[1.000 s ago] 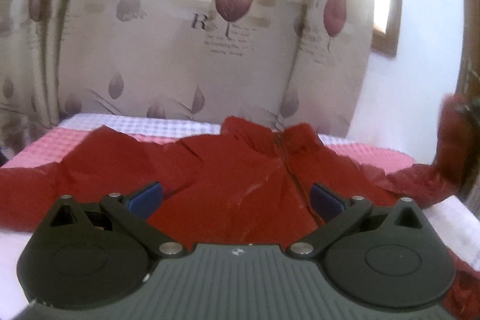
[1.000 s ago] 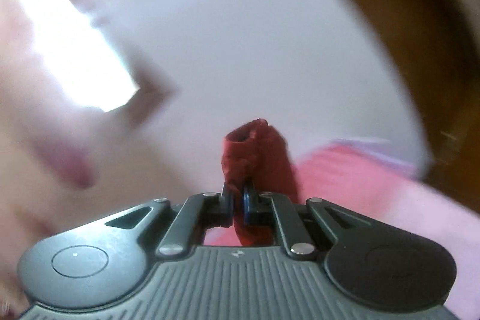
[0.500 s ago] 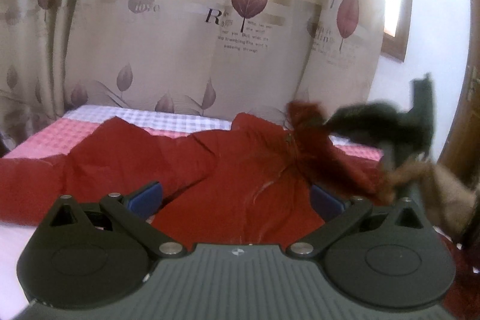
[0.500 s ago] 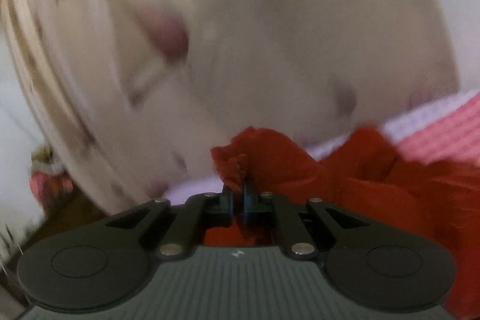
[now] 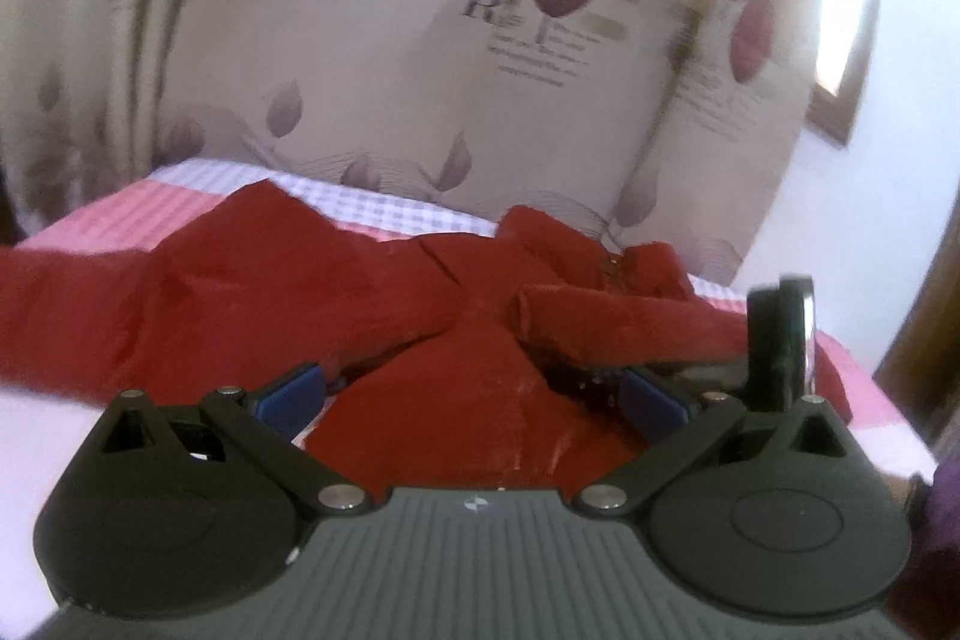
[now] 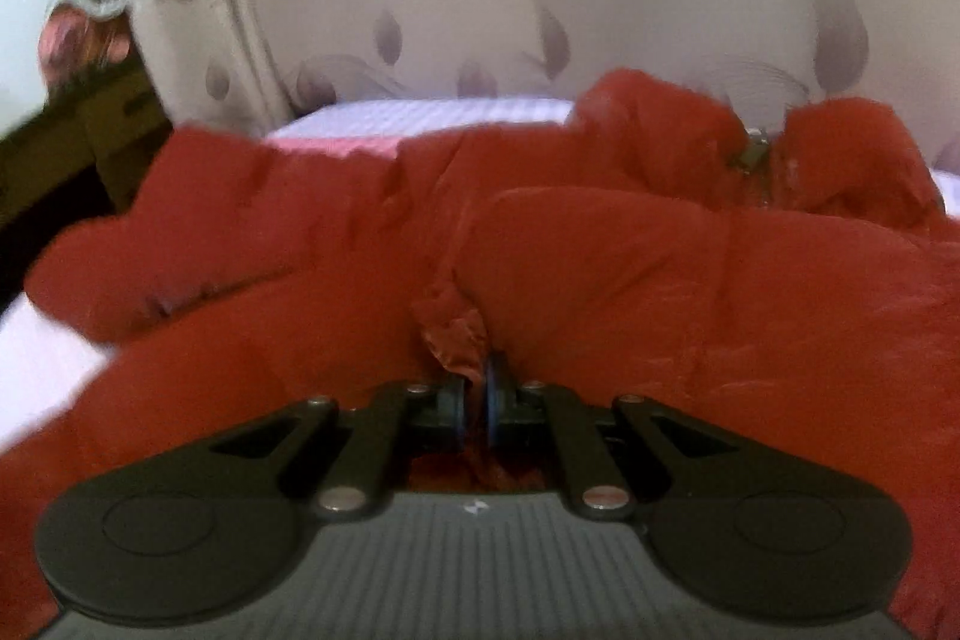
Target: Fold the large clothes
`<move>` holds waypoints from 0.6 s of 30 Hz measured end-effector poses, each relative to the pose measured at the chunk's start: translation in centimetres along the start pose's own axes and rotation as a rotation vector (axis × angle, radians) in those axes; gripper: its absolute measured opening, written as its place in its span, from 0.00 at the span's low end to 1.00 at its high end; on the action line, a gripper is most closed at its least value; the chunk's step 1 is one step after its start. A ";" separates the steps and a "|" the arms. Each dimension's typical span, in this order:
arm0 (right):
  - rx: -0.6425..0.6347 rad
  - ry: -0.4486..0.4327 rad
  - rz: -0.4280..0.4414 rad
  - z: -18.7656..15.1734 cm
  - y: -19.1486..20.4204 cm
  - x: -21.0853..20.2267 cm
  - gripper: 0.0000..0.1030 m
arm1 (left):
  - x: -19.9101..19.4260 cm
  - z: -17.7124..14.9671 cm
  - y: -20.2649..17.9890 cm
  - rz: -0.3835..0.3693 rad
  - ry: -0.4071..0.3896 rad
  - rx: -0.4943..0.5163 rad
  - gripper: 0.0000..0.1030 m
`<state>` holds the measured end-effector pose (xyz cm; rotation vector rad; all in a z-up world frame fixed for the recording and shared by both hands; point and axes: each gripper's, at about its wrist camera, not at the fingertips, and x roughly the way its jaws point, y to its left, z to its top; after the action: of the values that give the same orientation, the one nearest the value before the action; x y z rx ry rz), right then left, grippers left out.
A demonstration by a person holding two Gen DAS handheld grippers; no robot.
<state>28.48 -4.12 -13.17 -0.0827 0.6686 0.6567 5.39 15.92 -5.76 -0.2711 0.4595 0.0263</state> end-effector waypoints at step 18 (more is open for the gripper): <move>-0.310 -0.261 -0.018 -0.3 8.5 -14.0 0.90 | -3.9 -0.7 20.1 0.294 -0.034 -0.511 1.00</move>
<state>15.03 -4.94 -3.88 -0.2846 0.3106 0.7356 -0.16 35.27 -9.73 -0.7015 0.4513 0.4389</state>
